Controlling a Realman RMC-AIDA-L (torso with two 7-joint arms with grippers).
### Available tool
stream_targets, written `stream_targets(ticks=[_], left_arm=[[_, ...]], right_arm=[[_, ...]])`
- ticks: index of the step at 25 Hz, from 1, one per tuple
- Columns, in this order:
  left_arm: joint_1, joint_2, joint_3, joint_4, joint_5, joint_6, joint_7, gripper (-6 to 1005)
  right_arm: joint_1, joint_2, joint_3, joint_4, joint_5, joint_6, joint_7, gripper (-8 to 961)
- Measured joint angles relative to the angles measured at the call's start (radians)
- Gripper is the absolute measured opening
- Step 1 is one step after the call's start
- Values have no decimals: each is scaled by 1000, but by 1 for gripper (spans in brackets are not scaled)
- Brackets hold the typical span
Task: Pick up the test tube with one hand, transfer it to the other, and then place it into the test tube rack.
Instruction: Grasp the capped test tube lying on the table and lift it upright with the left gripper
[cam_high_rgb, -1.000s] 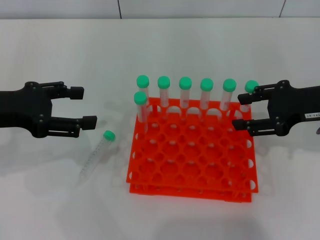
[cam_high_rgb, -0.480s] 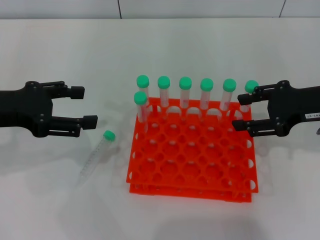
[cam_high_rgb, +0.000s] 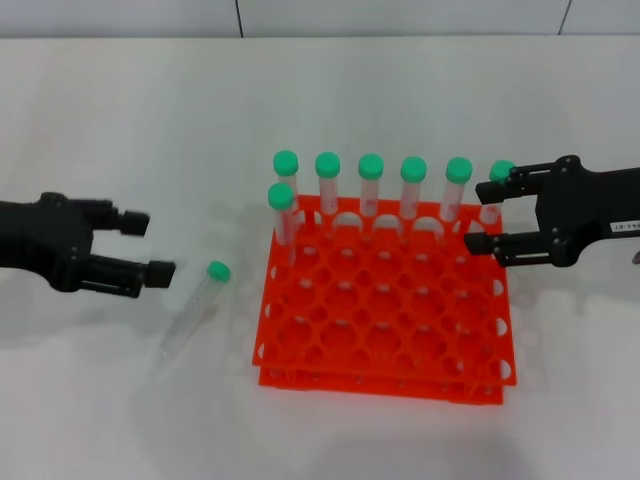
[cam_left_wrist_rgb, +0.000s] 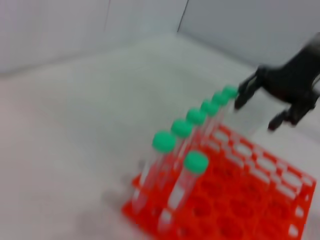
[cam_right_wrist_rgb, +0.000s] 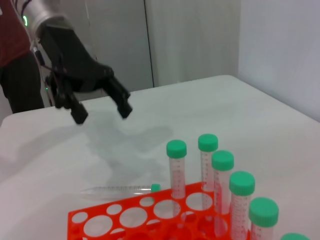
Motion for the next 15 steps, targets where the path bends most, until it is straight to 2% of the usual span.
stream_targets(ticks=[7, 15], left_arm=[[-83, 17, -4, 2, 195, 6, -164, 860], [-139, 6, 2, -5, 338, -35, -339, 853]], right_arm=[[4, 1, -1, 0, 30, 6, 3, 635], [0, 4, -9, 2, 56, 16, 0, 632]])
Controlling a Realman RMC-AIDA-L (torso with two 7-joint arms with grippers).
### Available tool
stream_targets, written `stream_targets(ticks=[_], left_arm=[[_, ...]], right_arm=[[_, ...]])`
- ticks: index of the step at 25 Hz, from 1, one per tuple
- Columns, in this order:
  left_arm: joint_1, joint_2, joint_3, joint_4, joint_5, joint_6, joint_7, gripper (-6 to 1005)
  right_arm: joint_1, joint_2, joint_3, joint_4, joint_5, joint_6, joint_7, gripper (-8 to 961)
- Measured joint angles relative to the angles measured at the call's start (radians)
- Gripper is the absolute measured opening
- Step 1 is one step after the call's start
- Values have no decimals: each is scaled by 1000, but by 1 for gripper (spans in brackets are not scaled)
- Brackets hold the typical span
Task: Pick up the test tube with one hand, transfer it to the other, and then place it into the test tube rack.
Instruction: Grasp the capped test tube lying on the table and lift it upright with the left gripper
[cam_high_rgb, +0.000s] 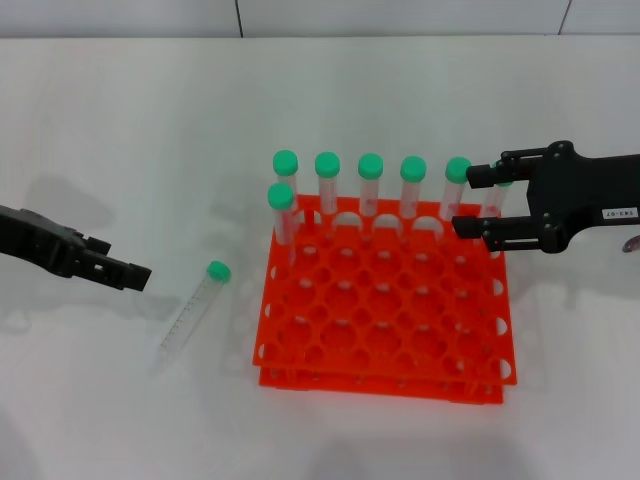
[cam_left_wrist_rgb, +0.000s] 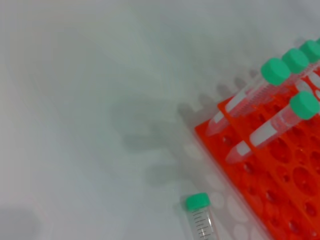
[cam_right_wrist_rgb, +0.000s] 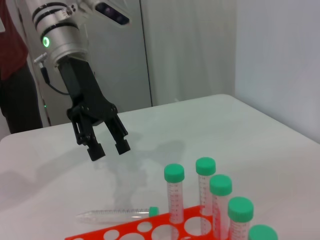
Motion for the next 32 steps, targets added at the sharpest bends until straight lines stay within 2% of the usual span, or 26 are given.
stream_targets(ticks=[6, 15, 32], left_arm=[[-27, -11, 45, -2, 28, -13, -56, 847], [-63, -12, 198, -45, 47, -22, -145, 839], [-74, -55, 257, -119, 78, -104, -123, 824]], right_arm=[[-1, 2, -4, -4, 12, -3, -3, 632], [4, 1, -5, -11, 12, -9, -2, 632], [0, 1, -5, -8, 13, -8, -5, 632]])
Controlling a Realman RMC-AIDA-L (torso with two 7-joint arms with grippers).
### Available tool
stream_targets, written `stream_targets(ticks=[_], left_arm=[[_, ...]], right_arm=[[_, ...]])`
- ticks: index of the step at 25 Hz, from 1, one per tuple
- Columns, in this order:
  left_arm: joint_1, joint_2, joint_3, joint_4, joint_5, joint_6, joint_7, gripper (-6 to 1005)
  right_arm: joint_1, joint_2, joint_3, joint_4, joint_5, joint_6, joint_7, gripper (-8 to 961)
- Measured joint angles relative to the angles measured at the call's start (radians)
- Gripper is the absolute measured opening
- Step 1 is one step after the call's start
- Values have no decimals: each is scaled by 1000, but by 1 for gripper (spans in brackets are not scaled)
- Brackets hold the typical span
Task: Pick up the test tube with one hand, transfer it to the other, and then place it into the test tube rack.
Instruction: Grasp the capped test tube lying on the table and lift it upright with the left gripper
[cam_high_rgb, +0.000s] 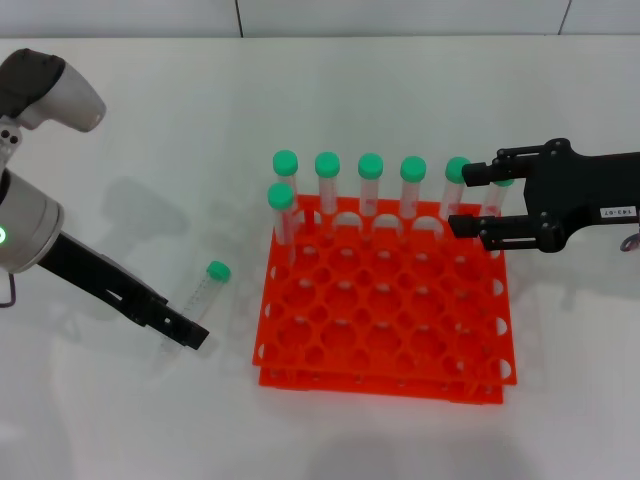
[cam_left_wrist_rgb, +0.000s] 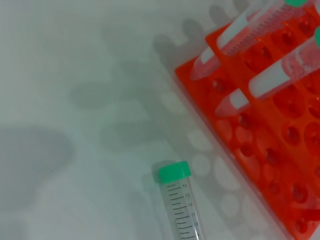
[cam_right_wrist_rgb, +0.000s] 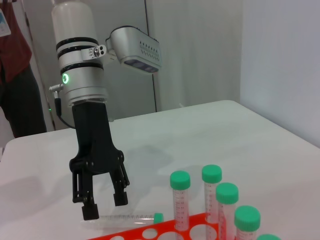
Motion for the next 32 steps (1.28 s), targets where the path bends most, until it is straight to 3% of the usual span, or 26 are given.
stream_targets(ticks=[18, 21, 32], left_arm=[[-9, -5, 6, -55, 8, -15, 10, 808], [-9, -5, 7, -56, 8, -14, 12, 580], [-10, -3, 8, -56, 9, -11, 13, 580]], right_arm=[[-1, 0, 0, 5, 0, 5, -4, 632], [-1, 0, 0, 5, 0, 6, -4, 632], [-2, 0, 0, 5, 0, 7, -6, 632]])
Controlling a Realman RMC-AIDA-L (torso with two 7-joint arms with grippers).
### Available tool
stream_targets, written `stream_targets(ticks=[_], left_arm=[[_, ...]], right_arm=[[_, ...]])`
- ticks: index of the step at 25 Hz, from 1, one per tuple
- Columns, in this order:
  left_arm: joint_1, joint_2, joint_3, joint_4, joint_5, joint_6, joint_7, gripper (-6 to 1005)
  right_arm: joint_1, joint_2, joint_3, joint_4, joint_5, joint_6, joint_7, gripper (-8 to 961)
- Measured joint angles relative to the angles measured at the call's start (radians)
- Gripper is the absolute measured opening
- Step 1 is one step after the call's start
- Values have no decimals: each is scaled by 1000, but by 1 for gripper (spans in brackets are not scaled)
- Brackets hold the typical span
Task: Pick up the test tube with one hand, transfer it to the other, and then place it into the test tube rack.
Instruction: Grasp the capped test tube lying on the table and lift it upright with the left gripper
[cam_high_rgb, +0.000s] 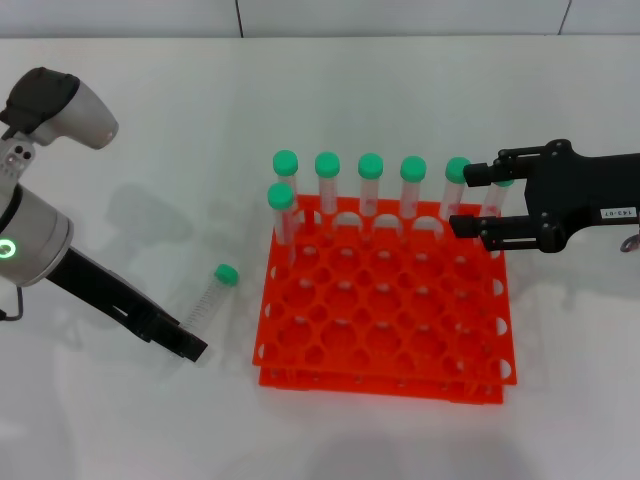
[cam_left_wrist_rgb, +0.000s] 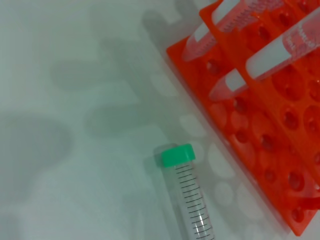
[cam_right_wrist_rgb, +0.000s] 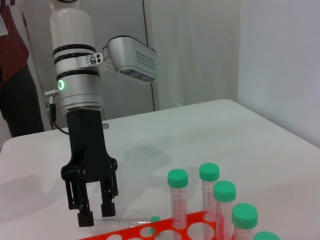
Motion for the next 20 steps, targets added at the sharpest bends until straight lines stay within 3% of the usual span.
stream_targets(ticks=[20], left_arm=[[-25, 5, 46, -2, 28, 9, -27, 560]], right_arm=[[0, 0, 2, 3, 11, 10, -21, 633]])
